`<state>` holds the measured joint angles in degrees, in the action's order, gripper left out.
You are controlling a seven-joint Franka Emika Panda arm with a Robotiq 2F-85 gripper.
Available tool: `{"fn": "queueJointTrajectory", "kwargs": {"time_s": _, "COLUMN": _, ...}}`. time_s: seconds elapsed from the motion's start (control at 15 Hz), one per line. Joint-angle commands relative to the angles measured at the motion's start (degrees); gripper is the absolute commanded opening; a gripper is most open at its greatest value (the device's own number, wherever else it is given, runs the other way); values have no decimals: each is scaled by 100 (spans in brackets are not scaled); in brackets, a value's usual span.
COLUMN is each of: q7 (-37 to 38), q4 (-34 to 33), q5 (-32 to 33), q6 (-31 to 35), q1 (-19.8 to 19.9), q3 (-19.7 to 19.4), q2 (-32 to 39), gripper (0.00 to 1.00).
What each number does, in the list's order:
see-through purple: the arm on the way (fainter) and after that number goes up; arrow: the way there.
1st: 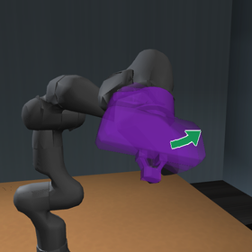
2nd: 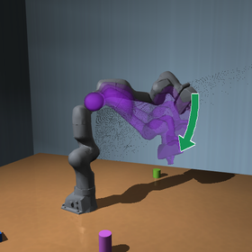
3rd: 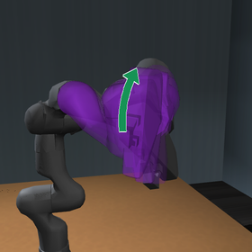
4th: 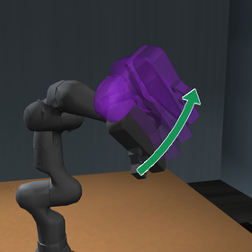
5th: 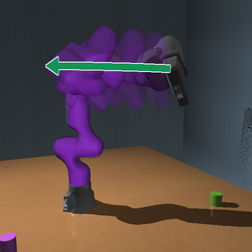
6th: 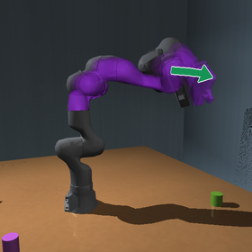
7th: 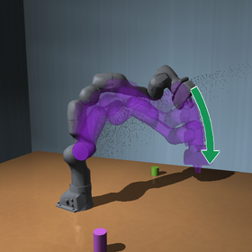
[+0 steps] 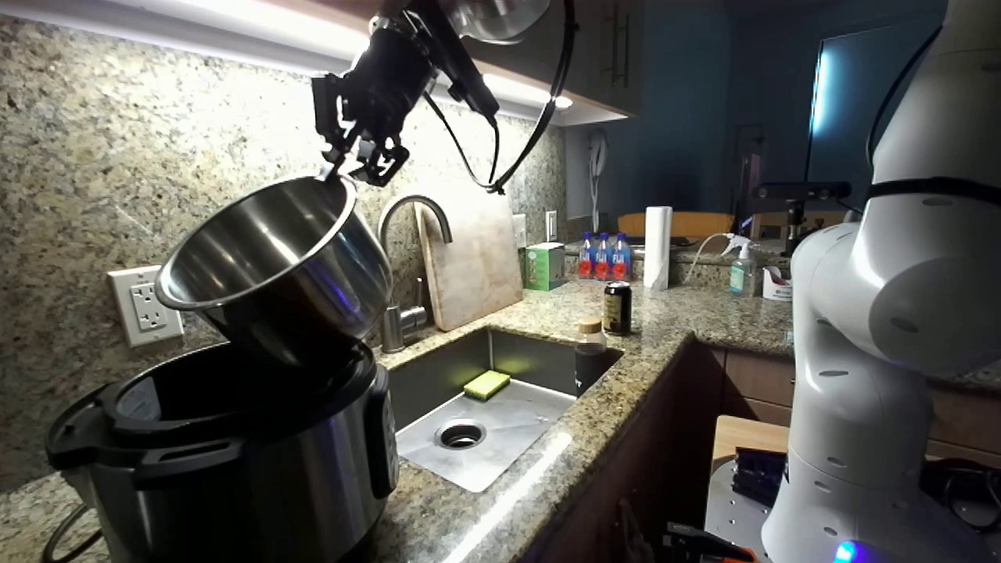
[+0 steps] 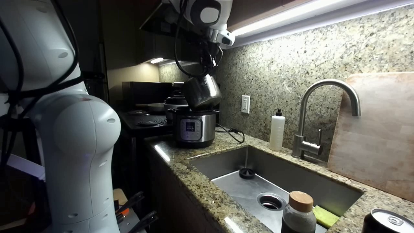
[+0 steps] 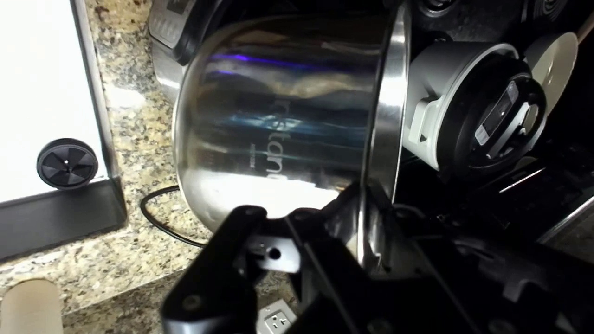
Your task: Remove the metal bowl from the cooker and put it in the sink
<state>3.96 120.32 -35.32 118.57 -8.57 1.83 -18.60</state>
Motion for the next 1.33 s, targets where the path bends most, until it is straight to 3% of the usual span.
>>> {"fn": "queueJointTrajectory", "kwargs": {"time_s": 0.0, "q7": 72, "q4": 481, "q5": -307, "q6": -58, "q1": 201, "q3": -115, "q2": -191, "gripper": 6}}
{"fn": "queueJointTrajectory", "kwargs": {"time_s": 0.73, "q7": 257, "q4": 664, "q5": -486, "q6": -193, "q1": 349, "q3": -101, "q2": -162, "gripper": 5}}
{"fn": "queueJointTrajectory", "kwargs": {"time_s": 1.27, "q7": 321, "q4": 931, "q5": -784, "q6": -339, "q1": 612, "q3": -353, "q2": -409, "gripper": 6}}
